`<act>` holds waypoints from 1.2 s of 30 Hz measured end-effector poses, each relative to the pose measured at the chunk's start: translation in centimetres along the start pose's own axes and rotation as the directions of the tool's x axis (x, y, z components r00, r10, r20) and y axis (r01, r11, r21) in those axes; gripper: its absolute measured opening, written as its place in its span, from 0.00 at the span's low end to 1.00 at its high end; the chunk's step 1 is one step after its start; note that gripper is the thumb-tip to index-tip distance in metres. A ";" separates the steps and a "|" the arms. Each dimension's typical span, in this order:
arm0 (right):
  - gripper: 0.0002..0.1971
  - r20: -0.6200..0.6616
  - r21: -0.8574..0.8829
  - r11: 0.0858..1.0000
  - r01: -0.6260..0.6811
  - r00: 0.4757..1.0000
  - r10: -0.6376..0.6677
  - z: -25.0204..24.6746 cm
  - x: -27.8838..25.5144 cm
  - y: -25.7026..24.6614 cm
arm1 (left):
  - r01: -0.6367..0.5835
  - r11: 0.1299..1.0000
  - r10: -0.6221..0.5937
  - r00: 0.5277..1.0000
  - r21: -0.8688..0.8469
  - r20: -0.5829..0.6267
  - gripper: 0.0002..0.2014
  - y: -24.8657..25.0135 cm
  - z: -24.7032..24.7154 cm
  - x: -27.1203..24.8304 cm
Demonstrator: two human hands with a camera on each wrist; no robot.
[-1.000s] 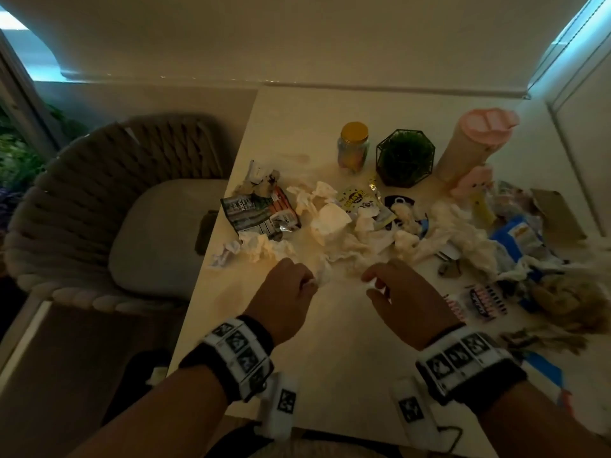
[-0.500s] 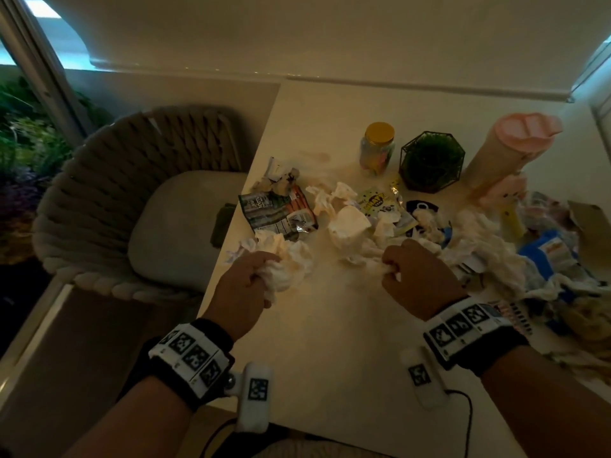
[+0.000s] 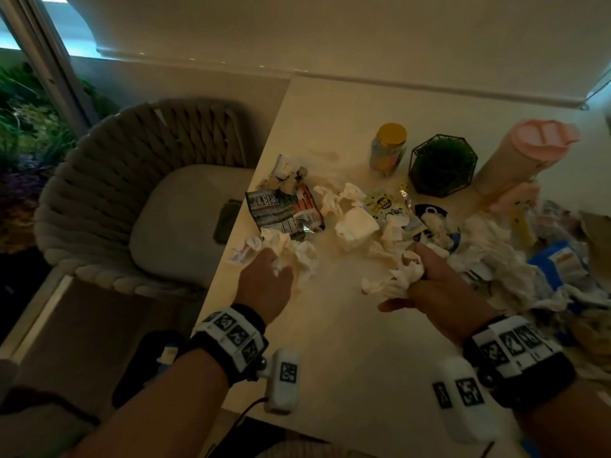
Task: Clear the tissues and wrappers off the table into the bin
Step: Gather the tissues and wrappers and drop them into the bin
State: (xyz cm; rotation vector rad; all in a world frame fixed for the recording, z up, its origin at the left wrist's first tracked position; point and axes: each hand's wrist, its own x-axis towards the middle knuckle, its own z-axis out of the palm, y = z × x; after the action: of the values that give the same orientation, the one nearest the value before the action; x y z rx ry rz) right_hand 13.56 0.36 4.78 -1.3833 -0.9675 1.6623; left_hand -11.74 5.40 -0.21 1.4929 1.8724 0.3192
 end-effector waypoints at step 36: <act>0.30 0.181 -0.885 0.410 0.218 0.975 -0.128 13.9 13.3 1.7 | -0.084 0.993 0.085 0.996 -0.080 0.013 0.23 -5.9 -8.3 3.8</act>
State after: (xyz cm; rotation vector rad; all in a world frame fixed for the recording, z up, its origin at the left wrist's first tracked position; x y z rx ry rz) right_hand -2.10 10.42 -0.51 -1.7594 -2.2018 0.9802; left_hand -21.91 9.07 0.86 1.5191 1.7662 0.4143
